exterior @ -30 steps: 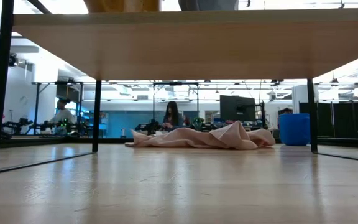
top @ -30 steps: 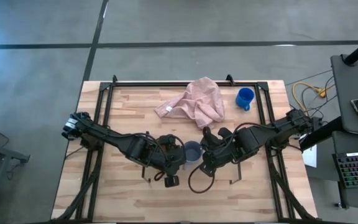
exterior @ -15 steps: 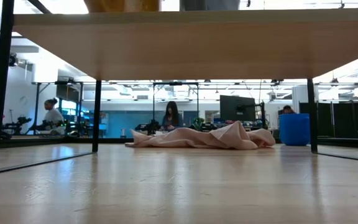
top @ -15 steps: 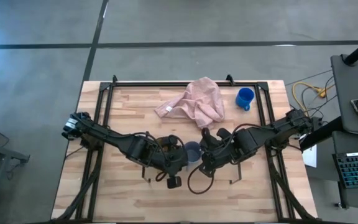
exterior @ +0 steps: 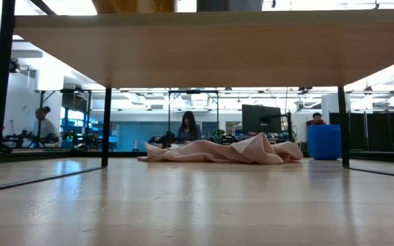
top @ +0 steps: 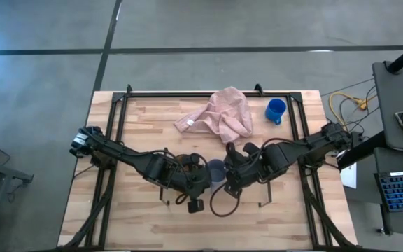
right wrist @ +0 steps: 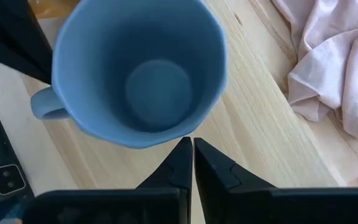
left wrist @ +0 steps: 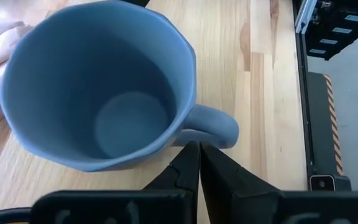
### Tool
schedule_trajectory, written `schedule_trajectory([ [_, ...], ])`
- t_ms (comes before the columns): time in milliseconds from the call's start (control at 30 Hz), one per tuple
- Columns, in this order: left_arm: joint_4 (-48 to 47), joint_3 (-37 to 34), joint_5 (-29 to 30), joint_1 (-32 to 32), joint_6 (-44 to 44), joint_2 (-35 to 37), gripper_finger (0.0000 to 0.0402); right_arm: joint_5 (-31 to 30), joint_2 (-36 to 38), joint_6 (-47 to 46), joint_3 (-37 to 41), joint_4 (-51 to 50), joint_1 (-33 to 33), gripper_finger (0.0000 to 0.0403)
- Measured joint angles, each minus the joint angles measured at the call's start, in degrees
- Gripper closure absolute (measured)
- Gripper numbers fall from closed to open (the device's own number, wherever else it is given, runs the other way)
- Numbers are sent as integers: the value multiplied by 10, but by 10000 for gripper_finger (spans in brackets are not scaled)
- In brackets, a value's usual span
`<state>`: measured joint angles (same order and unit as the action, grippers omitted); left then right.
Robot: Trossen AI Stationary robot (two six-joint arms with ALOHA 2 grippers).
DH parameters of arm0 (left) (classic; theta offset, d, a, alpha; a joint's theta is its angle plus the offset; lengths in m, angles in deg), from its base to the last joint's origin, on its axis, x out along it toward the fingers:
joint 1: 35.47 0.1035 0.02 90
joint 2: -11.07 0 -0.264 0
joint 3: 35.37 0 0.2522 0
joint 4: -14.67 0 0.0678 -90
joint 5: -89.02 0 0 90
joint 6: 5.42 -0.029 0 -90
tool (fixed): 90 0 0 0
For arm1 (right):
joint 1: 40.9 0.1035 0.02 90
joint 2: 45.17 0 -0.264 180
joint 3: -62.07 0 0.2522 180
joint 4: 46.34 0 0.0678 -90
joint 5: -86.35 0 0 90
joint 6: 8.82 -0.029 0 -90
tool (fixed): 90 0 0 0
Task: Stack small to large cups/mugs on shelf
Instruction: Put the light blue mug on the shelf
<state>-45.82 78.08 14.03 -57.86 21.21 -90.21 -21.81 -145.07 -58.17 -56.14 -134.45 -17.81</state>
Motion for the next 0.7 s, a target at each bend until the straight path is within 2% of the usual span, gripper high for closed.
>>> schedule_trajectory([
  [433,52,-17,-13,2,1,0,402,0,0,17,0,4,-14,394],
  [700,18,-4,-14,3,0,0,402,1,4,25,0,-4,-14,394],
])
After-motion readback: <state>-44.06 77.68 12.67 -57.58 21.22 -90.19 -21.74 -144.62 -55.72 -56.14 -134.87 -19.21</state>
